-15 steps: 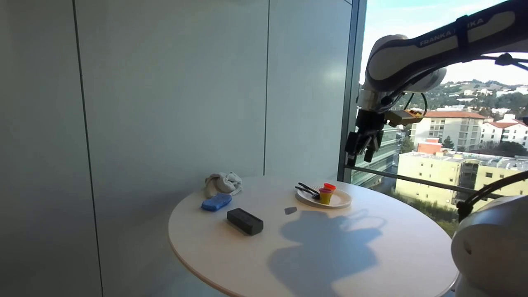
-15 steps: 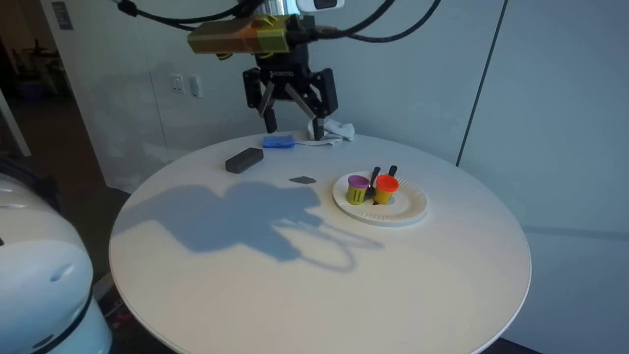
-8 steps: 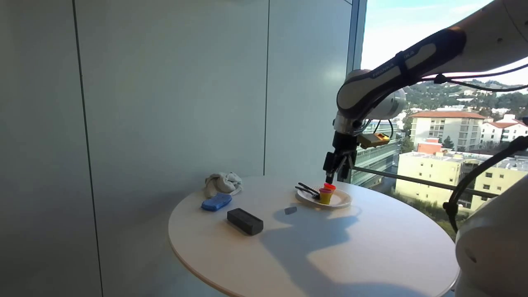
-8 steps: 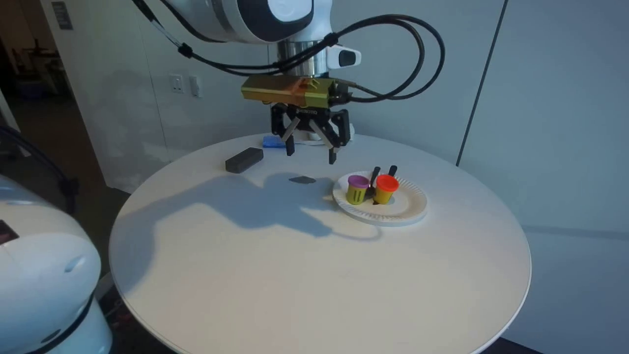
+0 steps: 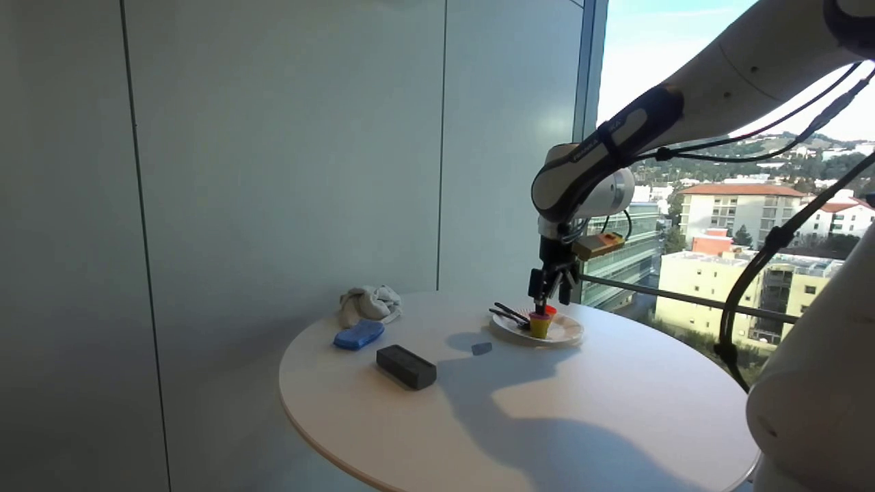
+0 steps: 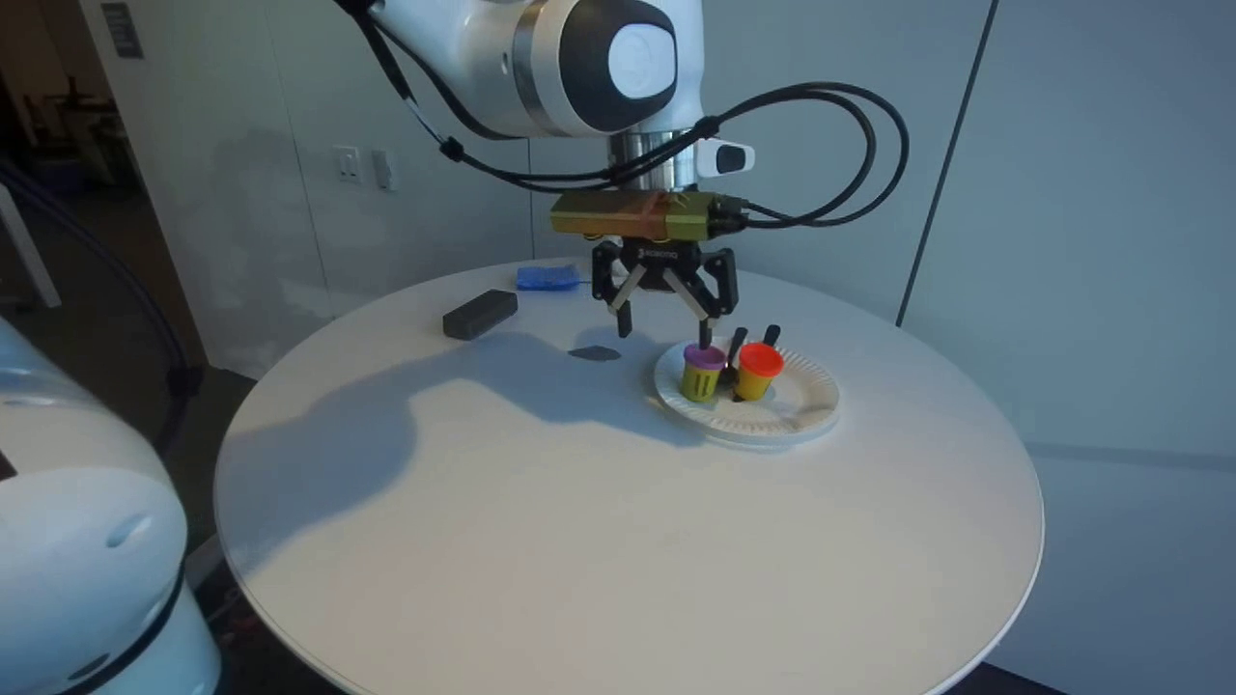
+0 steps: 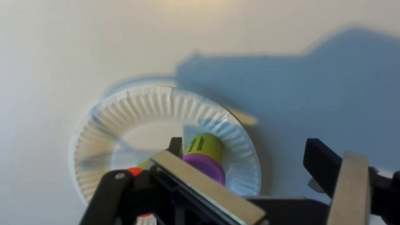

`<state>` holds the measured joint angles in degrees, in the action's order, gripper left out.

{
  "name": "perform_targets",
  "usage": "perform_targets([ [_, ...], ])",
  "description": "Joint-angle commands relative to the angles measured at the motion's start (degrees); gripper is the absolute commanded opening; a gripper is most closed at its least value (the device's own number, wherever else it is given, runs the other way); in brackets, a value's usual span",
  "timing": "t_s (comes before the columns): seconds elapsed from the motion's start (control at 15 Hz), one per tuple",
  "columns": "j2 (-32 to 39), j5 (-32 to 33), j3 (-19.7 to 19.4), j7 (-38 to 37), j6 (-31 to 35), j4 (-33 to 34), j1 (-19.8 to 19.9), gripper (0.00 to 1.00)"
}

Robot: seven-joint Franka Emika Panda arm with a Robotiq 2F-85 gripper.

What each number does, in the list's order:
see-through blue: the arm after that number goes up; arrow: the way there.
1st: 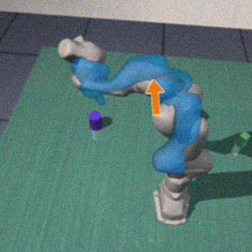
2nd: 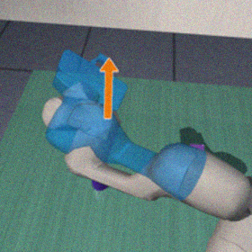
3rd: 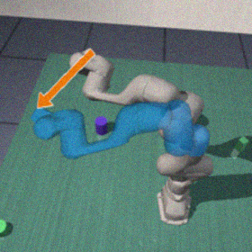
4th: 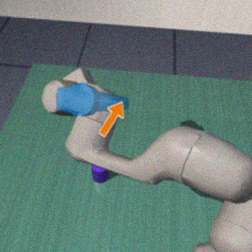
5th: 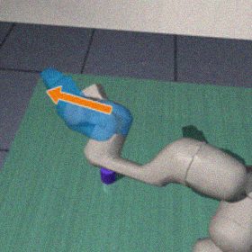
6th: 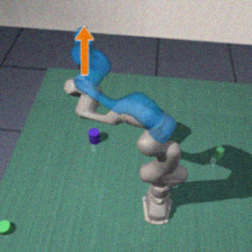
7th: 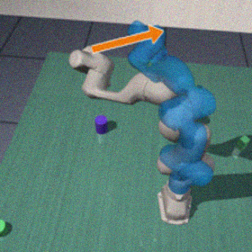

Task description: Take all the things off of the plate

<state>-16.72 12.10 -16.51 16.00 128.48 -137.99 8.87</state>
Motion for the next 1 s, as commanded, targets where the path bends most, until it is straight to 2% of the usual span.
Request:
perform_targets([
  [0.0, 3.42, -0.54, -0.04, 1.42, 1.44, 4.54, 1.88, 1.00],
  [0.47, 10.10, -8.29, -1.00, 6.43, 5.23, 9.04, 1.63, 1.00],
  [0.93, 16.25, -12.25, 0.10, 7.96, 3.73, 11.82, 2.57, 1.00],
])
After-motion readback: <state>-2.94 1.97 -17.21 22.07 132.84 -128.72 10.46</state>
